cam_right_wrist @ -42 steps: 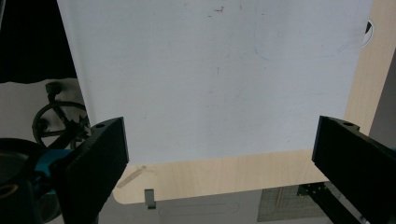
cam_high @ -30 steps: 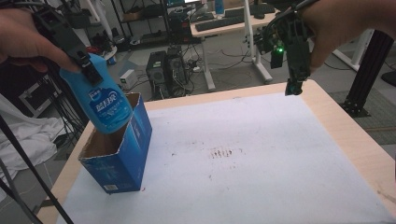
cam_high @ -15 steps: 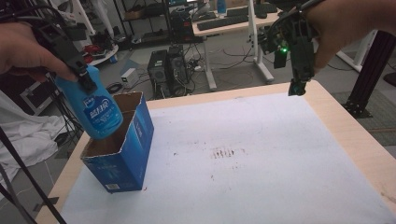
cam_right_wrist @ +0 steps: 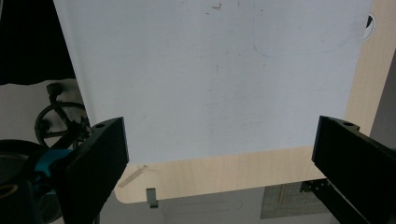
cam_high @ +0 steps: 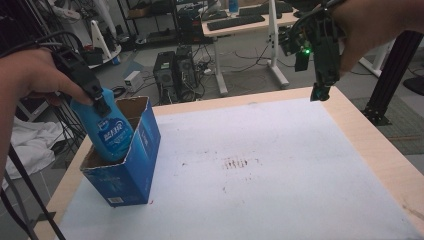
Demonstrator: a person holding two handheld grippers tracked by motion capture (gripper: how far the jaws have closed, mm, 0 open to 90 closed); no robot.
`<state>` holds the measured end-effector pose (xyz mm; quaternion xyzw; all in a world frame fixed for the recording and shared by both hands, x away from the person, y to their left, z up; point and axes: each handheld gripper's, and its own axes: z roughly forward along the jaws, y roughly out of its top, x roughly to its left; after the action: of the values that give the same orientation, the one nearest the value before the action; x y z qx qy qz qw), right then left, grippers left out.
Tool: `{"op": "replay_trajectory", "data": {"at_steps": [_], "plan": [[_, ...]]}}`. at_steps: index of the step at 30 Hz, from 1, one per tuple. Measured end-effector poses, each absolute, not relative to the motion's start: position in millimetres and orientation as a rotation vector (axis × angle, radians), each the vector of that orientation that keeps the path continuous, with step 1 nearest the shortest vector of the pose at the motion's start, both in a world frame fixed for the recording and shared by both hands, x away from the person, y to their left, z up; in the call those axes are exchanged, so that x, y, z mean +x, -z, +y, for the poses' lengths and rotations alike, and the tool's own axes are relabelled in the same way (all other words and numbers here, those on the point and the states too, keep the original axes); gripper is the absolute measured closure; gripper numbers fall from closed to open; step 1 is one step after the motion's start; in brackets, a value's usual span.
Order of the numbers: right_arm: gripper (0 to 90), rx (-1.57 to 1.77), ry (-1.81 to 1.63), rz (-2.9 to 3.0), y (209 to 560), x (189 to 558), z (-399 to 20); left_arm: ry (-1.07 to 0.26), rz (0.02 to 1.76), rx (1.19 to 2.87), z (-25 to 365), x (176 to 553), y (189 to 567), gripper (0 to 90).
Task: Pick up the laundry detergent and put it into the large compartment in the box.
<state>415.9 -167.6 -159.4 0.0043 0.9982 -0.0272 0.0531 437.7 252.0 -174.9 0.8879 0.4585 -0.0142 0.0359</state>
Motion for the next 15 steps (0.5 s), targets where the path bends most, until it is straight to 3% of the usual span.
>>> {"op": "replay_trajectory", "data": {"at_steps": [15], "plan": [[2.7, 0.005, 0.089, 3.033, 162, 418, -166, 0.059, 1.331, 2.808, 250, 445, 234, 37.9]]}}
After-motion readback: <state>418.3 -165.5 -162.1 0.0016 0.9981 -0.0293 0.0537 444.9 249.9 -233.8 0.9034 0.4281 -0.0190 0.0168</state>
